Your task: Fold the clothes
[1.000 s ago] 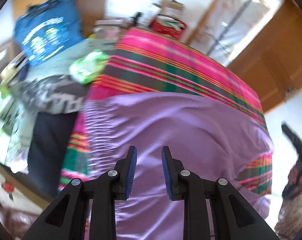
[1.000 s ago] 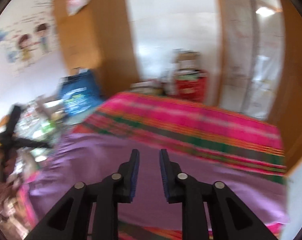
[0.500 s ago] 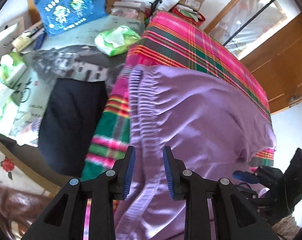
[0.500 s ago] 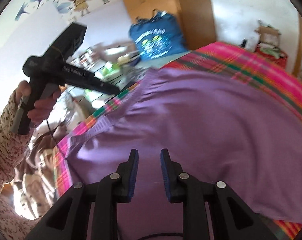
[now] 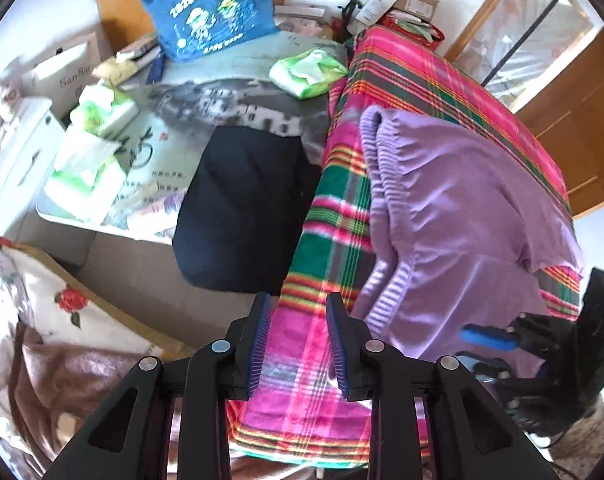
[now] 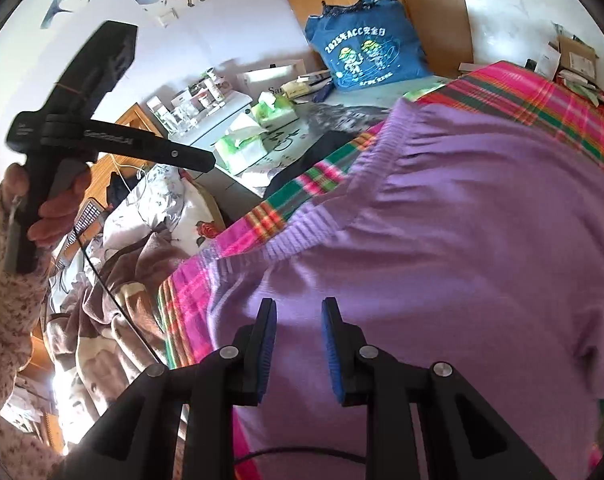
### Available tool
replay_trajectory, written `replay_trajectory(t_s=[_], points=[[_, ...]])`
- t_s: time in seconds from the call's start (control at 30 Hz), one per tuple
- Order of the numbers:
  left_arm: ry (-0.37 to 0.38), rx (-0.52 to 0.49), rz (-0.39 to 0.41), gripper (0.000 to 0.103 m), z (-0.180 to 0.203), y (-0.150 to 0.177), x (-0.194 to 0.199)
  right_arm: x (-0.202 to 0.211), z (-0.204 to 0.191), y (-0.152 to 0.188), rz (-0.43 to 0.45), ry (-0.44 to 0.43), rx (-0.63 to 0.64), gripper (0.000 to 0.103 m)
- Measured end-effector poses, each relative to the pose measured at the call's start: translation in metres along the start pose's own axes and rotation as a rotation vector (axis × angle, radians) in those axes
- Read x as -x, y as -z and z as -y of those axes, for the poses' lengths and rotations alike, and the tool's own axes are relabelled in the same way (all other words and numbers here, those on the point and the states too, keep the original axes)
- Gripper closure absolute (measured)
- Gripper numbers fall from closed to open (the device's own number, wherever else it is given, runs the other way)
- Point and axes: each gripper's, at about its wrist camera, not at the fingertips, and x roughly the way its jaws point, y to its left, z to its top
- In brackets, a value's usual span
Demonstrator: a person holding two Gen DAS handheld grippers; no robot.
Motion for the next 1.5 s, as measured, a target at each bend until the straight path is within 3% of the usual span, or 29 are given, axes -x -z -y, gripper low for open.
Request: replay_trajectory(t_s=[0.2, 0.37, 0.43, 0.57, 0.77, 0.87, 1.2, 1.5], points=[[0.105, -0.021, -0.010, 0.074, 0.006, -0.007, -0.018, -0.041, -0.043, 0.000, 0.001, 0.053, 0.066, 0.079], [0.230, -0.005, -0.014, 0.074, 0.018, -0.037, -0.036, -0.049, -0.051, -0.010, 0.096, 0.183, 0.065, 0.079], [0.290, -0.010, -0.033, 0.074, 0.027, -0.049, -0.047, -0.049, -0.050, -0.012, 0.140, 0.226, 0.047, 0.072], [0.316, -0.045, -0.093, 0.074, 0.049, -0.070, -0.077, -0.056, -0.046, -0.017, 0.175, 0.296, 0.031, 0.068], [0.327, -0.062, -0.151, 0.074, 0.063, -0.086, -0.109, -0.065, -0.026, -0.021, 0.164, 0.331, -0.073, 0.067], [0.345, -0.062, -0.158, 0.074, 0.062, -0.091, -0.112, -0.068, -0.034, -0.020, 0.171, 0.359, -0.046, 0.067], [0.478, 0.027, -0.168, 0.074, 0.050, -0.112, -0.125, -0.083, -0.037, -0.030, 0.170, 0.420, -0.030, 0.060], [0.533, 0.105, -0.170, 0.074, 0.052, -0.146, -0.141, -0.088, -0.037, -0.036, 0.164, 0.441, -0.025, 0.057]])
